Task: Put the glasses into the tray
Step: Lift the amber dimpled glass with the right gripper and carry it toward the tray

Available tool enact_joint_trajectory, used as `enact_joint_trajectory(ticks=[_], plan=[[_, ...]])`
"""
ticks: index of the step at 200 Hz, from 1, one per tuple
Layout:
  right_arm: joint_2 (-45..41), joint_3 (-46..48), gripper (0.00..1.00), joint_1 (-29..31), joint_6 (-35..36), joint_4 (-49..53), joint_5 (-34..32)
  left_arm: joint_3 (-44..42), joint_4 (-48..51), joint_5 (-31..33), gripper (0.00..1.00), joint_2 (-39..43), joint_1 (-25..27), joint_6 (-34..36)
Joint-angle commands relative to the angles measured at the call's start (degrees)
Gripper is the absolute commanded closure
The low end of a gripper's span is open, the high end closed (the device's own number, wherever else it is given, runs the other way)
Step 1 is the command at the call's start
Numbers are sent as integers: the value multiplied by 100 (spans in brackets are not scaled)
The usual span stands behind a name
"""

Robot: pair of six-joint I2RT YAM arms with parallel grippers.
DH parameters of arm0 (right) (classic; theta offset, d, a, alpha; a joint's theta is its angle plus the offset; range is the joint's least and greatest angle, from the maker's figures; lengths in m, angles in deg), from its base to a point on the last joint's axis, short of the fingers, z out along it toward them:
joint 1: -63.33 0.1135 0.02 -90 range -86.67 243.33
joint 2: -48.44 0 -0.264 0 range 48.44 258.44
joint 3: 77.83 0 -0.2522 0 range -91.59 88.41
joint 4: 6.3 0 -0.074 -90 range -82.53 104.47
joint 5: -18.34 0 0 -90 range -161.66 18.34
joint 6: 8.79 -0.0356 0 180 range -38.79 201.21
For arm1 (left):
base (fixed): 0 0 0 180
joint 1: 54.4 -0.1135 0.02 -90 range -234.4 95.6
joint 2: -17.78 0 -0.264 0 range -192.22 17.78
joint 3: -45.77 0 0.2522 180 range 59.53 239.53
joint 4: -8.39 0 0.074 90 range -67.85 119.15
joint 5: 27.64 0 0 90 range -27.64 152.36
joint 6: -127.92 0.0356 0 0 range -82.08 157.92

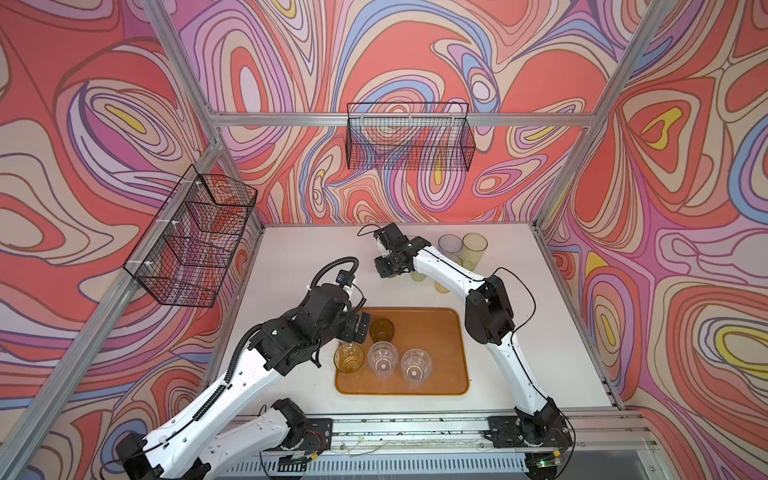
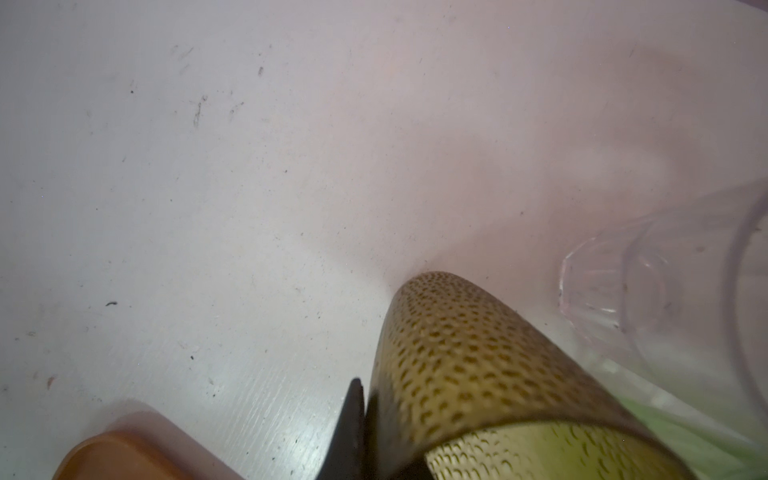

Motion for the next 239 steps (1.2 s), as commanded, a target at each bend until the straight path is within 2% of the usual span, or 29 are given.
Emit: enact_joint_trajectory(ticks=[1,21,80,116,166,239], plan=[[-263,124,97,-10,-80,20,53,-26,41,83,0,-1,-32,69],[-321,160,100,-10,-107,-4,67,-26,41,84,0,-9,-30,63],[-582,191,100,-10,-366,178,51,-8,45,147,0,-29,-37,64],[-968,459,100,-3,-556,45,506,-26,6,92,0,119,-33,-27],[-1364,520,100,23,-975,169,670,-94,-9,271,0,445,-33,58],[-2281,1272,100,384,-1226,345,251,-87,33,234,0,682,-34,52]])
